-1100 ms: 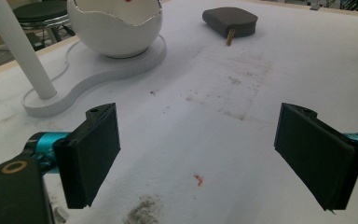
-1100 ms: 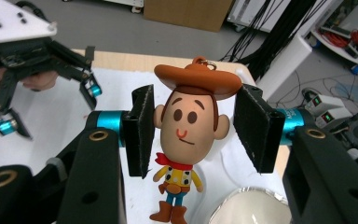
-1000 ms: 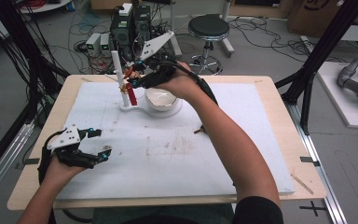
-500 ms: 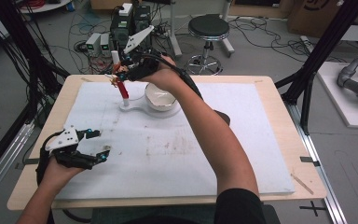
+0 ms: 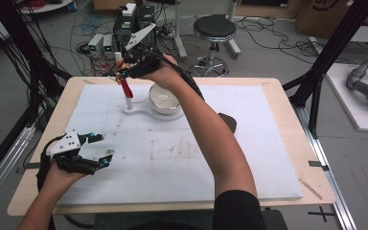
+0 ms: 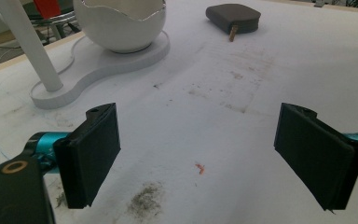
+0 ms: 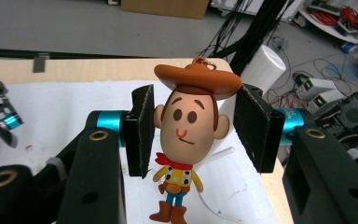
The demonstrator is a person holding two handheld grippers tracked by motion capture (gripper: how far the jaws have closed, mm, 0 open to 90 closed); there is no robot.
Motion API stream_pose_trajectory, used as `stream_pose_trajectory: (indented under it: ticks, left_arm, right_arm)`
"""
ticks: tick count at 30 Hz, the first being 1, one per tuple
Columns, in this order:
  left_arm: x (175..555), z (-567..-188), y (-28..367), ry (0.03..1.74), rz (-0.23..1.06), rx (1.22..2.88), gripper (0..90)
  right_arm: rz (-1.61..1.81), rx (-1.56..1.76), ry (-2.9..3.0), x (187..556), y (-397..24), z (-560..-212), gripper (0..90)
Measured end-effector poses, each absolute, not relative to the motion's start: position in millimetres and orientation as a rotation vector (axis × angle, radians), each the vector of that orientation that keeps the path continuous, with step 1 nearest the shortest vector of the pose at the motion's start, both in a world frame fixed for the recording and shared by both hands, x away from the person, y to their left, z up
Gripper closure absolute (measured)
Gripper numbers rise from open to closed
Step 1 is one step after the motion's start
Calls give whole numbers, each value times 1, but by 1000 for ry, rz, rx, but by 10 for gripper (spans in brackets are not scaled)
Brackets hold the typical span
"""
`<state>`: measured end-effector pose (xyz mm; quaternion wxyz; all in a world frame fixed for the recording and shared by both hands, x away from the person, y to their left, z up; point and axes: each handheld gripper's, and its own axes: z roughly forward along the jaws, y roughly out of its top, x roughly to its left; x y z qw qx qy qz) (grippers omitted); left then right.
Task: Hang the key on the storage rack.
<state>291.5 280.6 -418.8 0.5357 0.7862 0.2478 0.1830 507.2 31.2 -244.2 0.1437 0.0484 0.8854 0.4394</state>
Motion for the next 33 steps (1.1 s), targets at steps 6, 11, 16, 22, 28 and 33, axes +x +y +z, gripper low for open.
stream_pose_trajectory:
  ticks: [6, 11, 16, 22, 28, 33]
  left_arm:
    - [292, -419, 281, 587, 431, 1873, 142]
    - [293, -420, 281, 587, 429, 1875, 142]
    - [295, -420, 279, 580, 426, 1877, 142]
    - [298, -419, 274, 565, 417, 1882, 142]
    - [305, -419, 267, 550, 403, 1884, 142]
    - [311, -420, 261, 539, 386, 1890, 142]
  right_arm:
    - [1242, 175, 2560, 513, 32, -250, 476]
    - [1272, 230, 2517, 512, 28, -246, 346]
    - [1300, 210, 2487, 503, 14, -240, 342]
    - [1301, 227, 2471, 492, -13, -237, 328]
    - [1308, 250, 2462, 482, -41, -239, 313]
    - [1313, 269, 2459, 471, -65, -244, 306]
